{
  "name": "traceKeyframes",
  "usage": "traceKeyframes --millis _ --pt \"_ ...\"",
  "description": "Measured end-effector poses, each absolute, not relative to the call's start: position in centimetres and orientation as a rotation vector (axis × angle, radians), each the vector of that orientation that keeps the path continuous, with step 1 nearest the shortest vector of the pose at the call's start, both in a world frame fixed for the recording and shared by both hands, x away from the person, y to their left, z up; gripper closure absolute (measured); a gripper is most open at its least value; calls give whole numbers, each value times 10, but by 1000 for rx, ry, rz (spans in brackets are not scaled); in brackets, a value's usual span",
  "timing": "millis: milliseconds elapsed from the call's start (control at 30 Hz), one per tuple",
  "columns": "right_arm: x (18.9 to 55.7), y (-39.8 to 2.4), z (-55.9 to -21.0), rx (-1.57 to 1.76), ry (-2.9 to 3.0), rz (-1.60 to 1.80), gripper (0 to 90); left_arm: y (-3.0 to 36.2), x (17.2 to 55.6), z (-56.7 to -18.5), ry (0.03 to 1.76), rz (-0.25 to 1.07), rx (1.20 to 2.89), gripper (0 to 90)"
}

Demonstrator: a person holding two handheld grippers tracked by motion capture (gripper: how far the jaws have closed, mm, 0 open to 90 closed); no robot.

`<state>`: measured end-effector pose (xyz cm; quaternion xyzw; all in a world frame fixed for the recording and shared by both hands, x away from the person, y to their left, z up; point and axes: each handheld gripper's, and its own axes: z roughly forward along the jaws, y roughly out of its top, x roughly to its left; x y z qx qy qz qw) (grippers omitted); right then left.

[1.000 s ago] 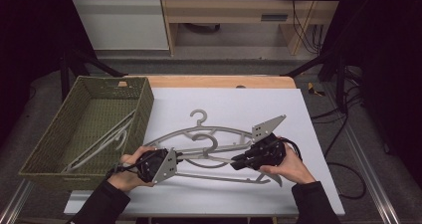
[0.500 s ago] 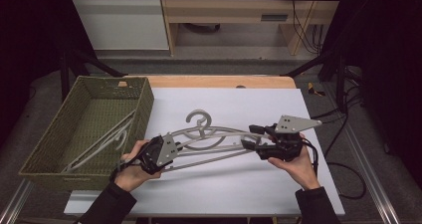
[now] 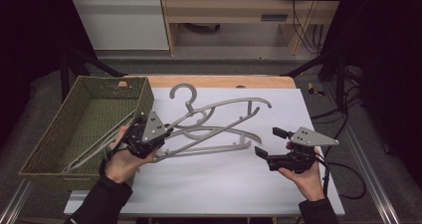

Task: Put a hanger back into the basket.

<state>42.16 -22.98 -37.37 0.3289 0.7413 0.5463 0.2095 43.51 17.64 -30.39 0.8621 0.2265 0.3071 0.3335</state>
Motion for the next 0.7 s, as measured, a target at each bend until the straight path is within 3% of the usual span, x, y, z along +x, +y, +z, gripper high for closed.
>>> traceKeyframes --millis 367,700 --pt "419 -241 -385 1007 2016 1477 76 228 429 -260 673 907 2145 821" --pt "419 -243 -389 1043 2003 1458 67 295 433 -251 821 1035 2109 821"
